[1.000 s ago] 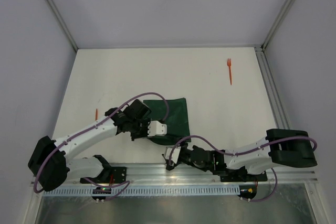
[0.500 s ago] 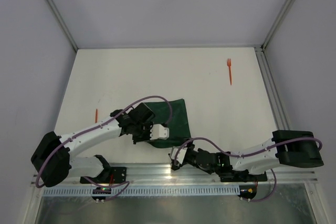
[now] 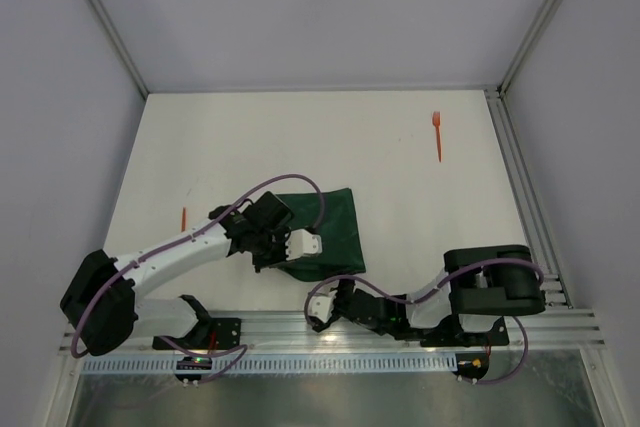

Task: Fold the napkin into a case and place the utensils inside
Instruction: Pick up the lower triangle-folded napkin from the center of the board.

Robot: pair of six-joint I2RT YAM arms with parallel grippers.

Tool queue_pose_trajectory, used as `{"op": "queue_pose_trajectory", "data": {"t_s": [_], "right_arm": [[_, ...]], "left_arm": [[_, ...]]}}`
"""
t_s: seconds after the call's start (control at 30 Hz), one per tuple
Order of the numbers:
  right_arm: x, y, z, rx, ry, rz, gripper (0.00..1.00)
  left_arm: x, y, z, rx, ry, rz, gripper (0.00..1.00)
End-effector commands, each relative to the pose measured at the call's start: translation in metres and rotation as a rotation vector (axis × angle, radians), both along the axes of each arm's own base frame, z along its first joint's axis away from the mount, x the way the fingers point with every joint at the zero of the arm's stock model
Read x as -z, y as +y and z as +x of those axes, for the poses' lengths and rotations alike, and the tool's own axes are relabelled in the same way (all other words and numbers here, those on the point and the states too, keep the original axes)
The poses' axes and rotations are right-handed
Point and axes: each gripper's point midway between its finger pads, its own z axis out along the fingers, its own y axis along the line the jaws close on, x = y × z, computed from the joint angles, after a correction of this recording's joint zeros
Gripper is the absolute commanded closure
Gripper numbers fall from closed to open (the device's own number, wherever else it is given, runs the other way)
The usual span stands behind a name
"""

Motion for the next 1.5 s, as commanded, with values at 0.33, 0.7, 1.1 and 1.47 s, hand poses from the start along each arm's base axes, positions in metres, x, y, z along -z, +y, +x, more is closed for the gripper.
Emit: {"op": "queue_pose_trajectory", "data": {"t_s": [0.33,0.7,1.1,1.47], "right_arm": [[-0.007,0.044,0.004,0.033,-0.004,0.113,0.12],[0.029,0.033,0.035,0.171,0.060,0.048,0.21],[0.047,0.017,0.039,0.222,0.142,0.057,0.66],[0.039,0.031,0.033,0.172,0.204,0.042,0.96]], "left_arm": [[-0.020,-0.019,0.001,0.009,0.018,-0.107,1.00],[-0.016,-0.010,0.001,0.013,0.039,-0.089,1.00],[-0.013,-0.007,-0.001,0.006,0.082,-0.107,1.00],[-0.006,0.001,0.003,-0.012,0.072,-0.089,0.96]]}}
